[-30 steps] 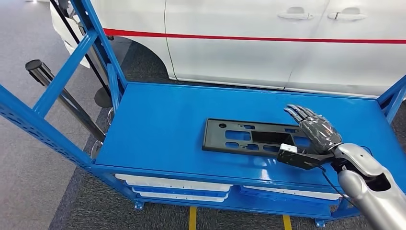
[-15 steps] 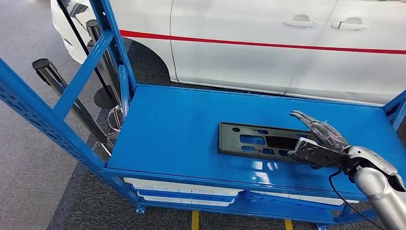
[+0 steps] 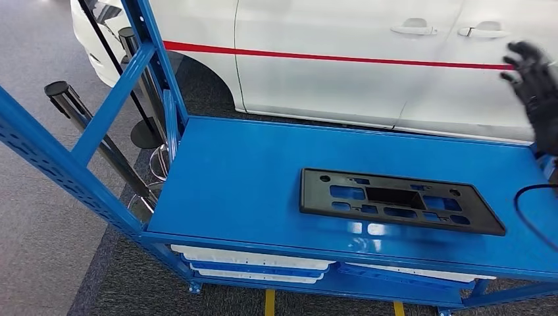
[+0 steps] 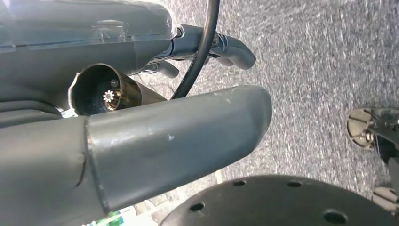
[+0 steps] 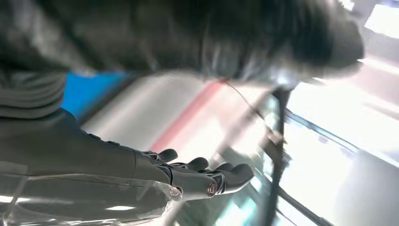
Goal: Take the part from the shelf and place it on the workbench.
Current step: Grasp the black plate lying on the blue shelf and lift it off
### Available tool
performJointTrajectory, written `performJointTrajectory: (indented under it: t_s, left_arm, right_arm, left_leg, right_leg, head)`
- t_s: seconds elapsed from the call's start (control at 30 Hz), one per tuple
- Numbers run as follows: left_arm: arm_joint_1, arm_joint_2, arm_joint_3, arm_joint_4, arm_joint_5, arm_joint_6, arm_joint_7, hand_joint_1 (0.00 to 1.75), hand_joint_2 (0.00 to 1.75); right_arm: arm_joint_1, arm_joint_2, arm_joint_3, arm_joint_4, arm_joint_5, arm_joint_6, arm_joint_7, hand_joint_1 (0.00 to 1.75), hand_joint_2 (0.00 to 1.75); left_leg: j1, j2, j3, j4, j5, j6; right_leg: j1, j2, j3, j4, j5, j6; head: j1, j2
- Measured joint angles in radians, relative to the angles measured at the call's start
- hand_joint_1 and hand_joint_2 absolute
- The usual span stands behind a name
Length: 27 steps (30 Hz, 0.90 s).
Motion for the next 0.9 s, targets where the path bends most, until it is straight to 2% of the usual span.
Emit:
performJointTrajectory:
  t_s: [0.13,0.23,0.37,0.5,0.6,0.77,0.9]
  left_arm:
    - [0.001,-0.003,0.0,0.0,0.011,-0.004,-0.005,0.0,0.0]
    - [0.0,-0.005,0.0,0.0,0.018,-0.002,-0.006,0.0,0.0]
    - [0.0,-0.006,-0.002,0.0,0.028,0.002,-0.006,0.0,0.0]
    - [-0.001,-0.006,-0.007,0.0,0.035,0.001,-0.006,0.0,0.0]
    - [-0.001,-0.006,-0.015,0.0,0.041,0.0,-0.007,0.0,0.0]
    - [-0.004,-0.006,-0.027,0.0,0.046,-0.002,-0.006,0.0,0.0]
    - [-0.004,-0.006,-0.032,0.0,0.048,-0.002,-0.006,0.0,0.0]
  right_arm:
    - [0.074,-0.053,-0.111,-0.086,-0.008,0.011,-0.01,0.0,1.75]
    - [0.181,-0.087,-0.17,-0.134,0.073,0.055,-0.026,0.0,1.75]
    - [0.349,-0.133,-0.215,-0.184,0.262,0.109,-0.041,0.0,1.75]
    - [0.542,-0.149,-0.236,-0.23,0.439,0.127,-0.076,0.0,1.75]
    - [0.646,-0.155,-0.235,-0.258,0.534,0.127,-0.093,0.0,1.75]
    - [0.712,-0.151,-0.178,-0.272,0.715,0.107,-0.105,0.0,1.75]
    - [0.723,-0.142,-0.125,-0.271,0.76,0.094,-0.108,0.0,1.75]
  left_leg:
    - [0.003,-0.001,0.0,0.0,-0.001,0.0]
    - [0.005,-0.001,0.001,-0.001,-0.001,-0.001]
    - [0.006,-0.001,0.001,-0.001,-0.002,-0.001]
    - [0.007,-0.001,0.002,-0.001,-0.002,-0.001]
    - [0.007,-0.001,0.002,-0.001,-0.003,-0.002]
    - [0.007,0.001,0.003,-0.001,-0.003,-0.003]
    - [0.007,0.002,0.004,-0.001,-0.003,-0.003]
  right_leg:
    - [0.004,-0.001,0.001,0.0,-0.001,-0.001]
    - [0.005,-0.001,0.001,0.0,-0.002,-0.002]
    - [0.006,-0.001,0.001,0.001,-0.003,-0.004]
    - [0.007,-0.001,0.002,0.001,-0.004,-0.005]
    - [0.007,-0.001,0.001,0.001,-0.004,-0.005]
    - [0.008,0.001,0.001,0.001,-0.005,-0.006]
    - [0.008,0.001,0.001,0.002,-0.005,-0.006]
  head:
    - [0.0,0.0]
    - [0.0,0.0]
    - [0.0,0.0]
    - [0.0,0.0]
    - [0.0,0.0]
    - [0.0,0.0]
    - [0.0,0.0]
